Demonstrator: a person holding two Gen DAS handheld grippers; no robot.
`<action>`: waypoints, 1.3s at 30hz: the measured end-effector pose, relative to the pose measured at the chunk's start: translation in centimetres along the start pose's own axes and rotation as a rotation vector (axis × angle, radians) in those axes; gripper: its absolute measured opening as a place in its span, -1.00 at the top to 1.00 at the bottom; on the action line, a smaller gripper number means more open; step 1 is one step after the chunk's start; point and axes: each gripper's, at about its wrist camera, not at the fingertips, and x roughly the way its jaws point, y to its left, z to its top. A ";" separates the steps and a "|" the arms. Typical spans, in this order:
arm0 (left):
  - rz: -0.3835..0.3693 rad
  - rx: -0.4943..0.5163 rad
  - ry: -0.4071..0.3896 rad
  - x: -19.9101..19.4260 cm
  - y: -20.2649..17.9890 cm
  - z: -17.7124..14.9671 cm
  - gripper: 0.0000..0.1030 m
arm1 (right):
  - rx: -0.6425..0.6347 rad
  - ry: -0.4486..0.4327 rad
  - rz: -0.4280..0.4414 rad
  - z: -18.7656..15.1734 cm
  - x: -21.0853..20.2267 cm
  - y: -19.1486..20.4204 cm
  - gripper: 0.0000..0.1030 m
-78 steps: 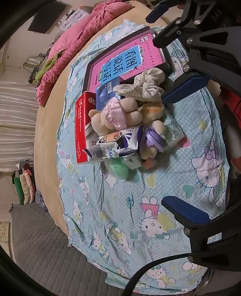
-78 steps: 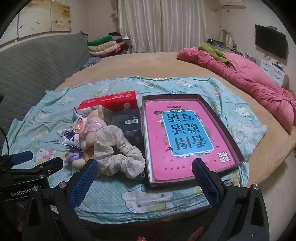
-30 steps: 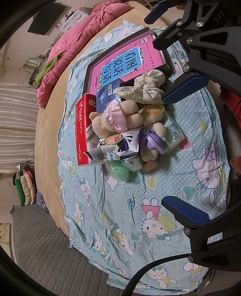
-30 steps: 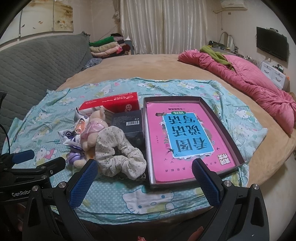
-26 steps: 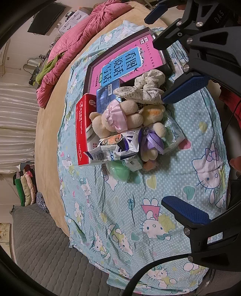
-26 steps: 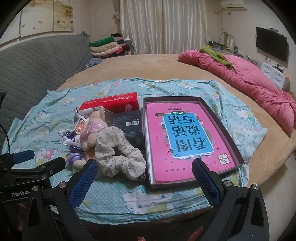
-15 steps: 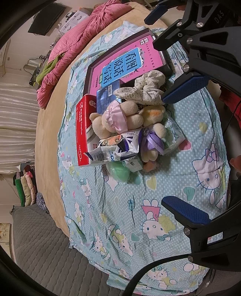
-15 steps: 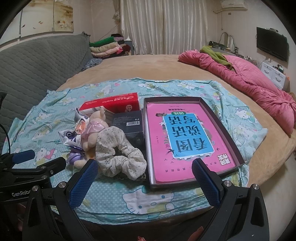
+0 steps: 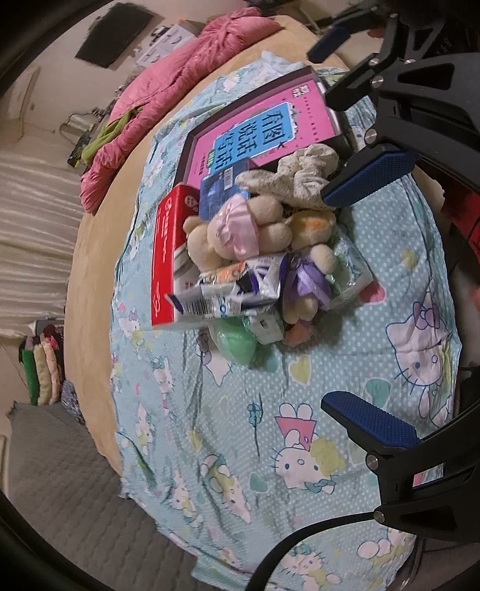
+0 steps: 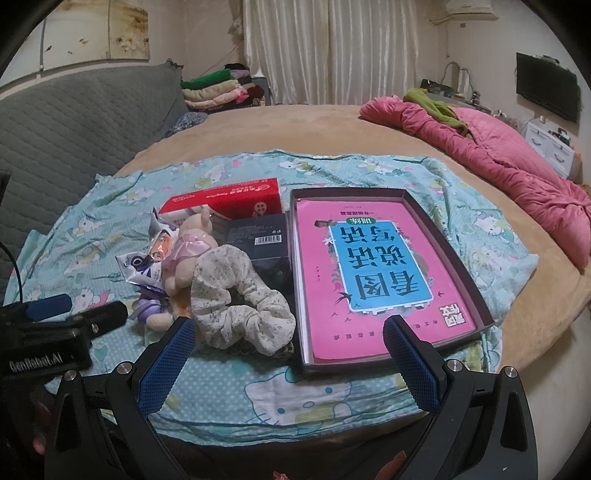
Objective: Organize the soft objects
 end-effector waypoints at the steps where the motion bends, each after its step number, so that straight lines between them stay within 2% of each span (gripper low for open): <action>1: -0.009 -0.010 0.004 0.2 0.3 0.1 -0.96 | -0.001 0.004 0.004 0.0 0.2 0.0 -0.96; 8: -0.067 -0.077 0.049 2.5 2.5 1.6 -0.95 | 0.003 0.023 0.029 0.0 1.8 0.0 -0.96; 14: -0.103 -0.084 0.069 4.0 2.5 3.2 -0.82 | -0.030 0.028 0.054 0.5 3.3 0.9 -0.96; 19: -0.149 -0.089 0.092 5.3 2.1 4.6 -0.63 | -0.053 0.049 0.080 0.6 4.8 1.7 -0.96; 23: -0.149 -0.091 0.125 6.5 1.9 5.2 -0.31 | -0.053 0.058 0.109 0.8 5.8 2.0 -0.96; 27: -0.161 -0.092 0.144 7.3 1.8 5.3 -0.12 | -0.047 0.060 0.133 1.3 6.7 2.0 -0.96; 33: -0.158 -0.076 0.155 7.9 1.7 5.3 -0.02 | -0.080 0.056 0.176 2.0 8.0 3.0 -0.94; 36: -0.172 -0.087 0.163 8.0 1.9 5.4 0.06 | -0.099 0.078 0.196 2.0 9.0 3.2 -0.73; 39: -0.194 -0.101 0.170 8.1 2.3 5.4 0.13 | -0.110 0.118 0.228 2.0 10.1 3.2 -0.14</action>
